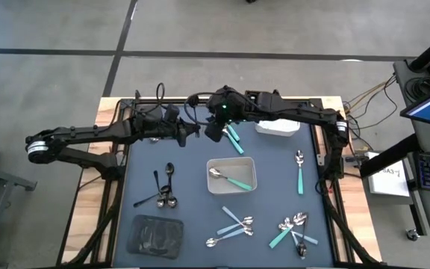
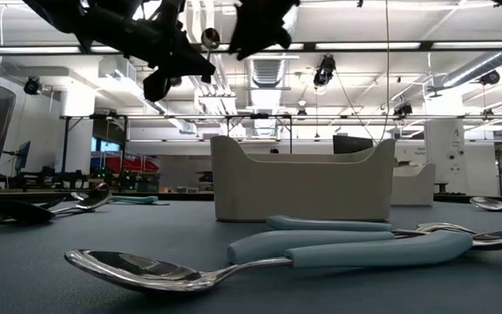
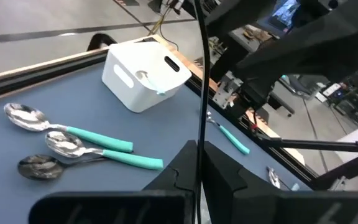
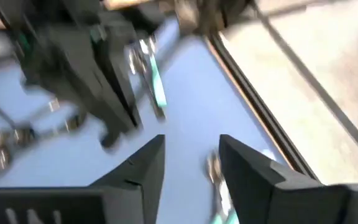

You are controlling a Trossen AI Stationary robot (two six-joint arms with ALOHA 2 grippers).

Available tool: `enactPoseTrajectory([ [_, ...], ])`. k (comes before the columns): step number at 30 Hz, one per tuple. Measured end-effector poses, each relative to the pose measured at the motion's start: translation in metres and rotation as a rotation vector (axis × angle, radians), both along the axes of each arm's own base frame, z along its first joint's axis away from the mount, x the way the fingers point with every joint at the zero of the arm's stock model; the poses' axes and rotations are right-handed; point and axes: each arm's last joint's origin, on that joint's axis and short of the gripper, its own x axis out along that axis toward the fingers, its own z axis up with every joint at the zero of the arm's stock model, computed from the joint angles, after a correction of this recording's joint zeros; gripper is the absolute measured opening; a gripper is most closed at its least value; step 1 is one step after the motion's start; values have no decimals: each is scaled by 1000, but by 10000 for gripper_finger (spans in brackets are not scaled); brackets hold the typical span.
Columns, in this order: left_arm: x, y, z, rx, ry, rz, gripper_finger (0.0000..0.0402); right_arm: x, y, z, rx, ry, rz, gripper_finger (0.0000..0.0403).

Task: Sort silverware by color (type)
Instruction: Put the black spoon into the black bin

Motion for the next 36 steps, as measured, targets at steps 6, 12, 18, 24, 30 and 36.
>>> enactPoseTrajectory([
  [6, -2, -38, -10, -87, 138, -224, 0, -28, 5, 8, 42, 215, 0, 163],
  [12, -13, -107, -11, -180, 283, -448, 0, -47, 9, 14, 59, 292, -2, 146],
  [18, -40, -178, 0, -239, 503, -523, 0, -52, 11, 20, 56, 271, 2, 128],
  [24, -67, -232, -14, -328, 746, -495, 0, -52, 11, 20, 36, 279, 29, 123],
  [30, -67, -259, -41, -405, 899, -411, 0, -52, 11, 20, 15, 287, 56, 123],
  [36, -54, -275, -50, -516, 1061, -454, 2, -52, 11, 20, 14, 288, 58, 123],
])
